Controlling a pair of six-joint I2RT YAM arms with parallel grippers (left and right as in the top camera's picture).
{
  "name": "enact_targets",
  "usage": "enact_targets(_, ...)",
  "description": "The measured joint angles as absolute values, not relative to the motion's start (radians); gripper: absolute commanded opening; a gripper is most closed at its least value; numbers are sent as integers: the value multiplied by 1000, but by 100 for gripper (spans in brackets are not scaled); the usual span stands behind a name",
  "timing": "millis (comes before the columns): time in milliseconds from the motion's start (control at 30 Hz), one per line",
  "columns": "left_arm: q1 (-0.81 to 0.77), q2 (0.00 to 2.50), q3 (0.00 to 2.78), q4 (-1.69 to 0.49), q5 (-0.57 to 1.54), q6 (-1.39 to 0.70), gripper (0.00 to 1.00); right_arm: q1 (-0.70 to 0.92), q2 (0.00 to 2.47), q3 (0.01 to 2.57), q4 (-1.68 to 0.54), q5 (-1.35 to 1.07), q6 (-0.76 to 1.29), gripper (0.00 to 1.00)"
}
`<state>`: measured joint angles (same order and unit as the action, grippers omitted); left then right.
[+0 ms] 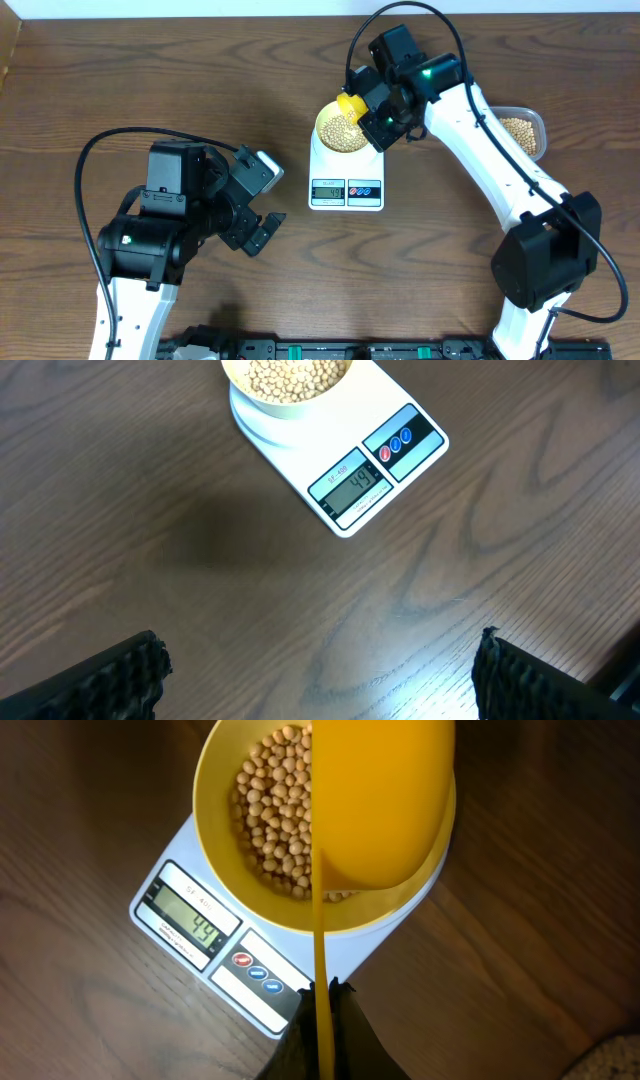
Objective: Scoop item into bowl and weigh 50g on scale
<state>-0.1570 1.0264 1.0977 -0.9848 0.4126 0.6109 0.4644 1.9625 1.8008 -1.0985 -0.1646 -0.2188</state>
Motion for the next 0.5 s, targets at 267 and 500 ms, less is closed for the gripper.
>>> enact_targets(267, -157, 1026, 1098, -985, 413, 611, 99, 469, 1963, 1801, -1101, -138, -219, 1)
enact_targets(500, -157, 1026, 1098, -985, 413, 611, 99, 469, 1963, 1801, -1106, -129, -215, 1)
